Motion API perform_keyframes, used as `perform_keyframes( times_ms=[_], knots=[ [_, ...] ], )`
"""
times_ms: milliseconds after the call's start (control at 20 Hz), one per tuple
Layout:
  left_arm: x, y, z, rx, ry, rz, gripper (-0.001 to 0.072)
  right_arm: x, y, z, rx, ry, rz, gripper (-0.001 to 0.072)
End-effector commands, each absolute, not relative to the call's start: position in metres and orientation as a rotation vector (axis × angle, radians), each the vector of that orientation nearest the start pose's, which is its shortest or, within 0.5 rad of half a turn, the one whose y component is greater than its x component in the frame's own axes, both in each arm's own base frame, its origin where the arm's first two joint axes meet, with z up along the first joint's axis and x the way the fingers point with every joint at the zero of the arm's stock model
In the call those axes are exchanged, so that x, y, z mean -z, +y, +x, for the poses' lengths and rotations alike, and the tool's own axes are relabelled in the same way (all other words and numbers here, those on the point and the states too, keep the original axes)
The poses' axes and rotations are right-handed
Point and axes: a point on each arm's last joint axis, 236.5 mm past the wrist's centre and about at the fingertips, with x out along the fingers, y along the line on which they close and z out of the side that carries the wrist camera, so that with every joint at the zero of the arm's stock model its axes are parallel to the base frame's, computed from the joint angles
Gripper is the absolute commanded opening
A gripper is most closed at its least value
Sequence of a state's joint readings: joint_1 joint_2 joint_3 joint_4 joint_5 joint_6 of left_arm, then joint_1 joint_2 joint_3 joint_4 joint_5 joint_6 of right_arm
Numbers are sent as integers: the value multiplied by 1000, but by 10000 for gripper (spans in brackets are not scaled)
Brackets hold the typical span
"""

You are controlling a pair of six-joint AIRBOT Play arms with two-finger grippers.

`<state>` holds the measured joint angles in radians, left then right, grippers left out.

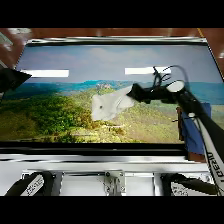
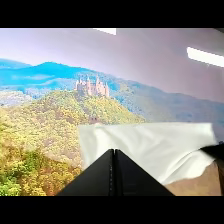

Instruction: Fold the shirts.

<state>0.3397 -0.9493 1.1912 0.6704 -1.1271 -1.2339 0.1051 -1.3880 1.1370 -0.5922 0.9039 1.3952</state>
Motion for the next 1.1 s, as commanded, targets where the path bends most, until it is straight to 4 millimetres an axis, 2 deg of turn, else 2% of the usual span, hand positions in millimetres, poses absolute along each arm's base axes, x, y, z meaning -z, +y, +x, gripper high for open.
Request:
perform_keyframes(
  times_ms=[0, 250, 400, 600, 750, 900, 1050],
  knots=[
    [-233, -46, 385, 405, 599, -544, 46, -119, 121, 451, -414, 905, 860, 70],
    [-240, -52, 385, 432, 586, -574, 47, -148, -17, 457, -159, 710, 978, 70],
    [-248, -60, 384, 465, 567, -608, 46, -147, -80, 450, -32, 640, 999, 69],
    [-248, -78, 381, 509, 581, -595, 47, -147, -158, 438, 144, 529, 993, 69],
    [-246, -93, 380, 545, 597, -588, 47, -159, -195, 431, 206, 447, 983, 69],
    [-248, -105, 381, 568, 594, -583, 47, -182, -221, 424, 250, 409, 853, 69],
    [-251, -119, 382, 591, 580, -575, 46, -190, -233, 415, 291, 423, 836, 69]
  ],
)
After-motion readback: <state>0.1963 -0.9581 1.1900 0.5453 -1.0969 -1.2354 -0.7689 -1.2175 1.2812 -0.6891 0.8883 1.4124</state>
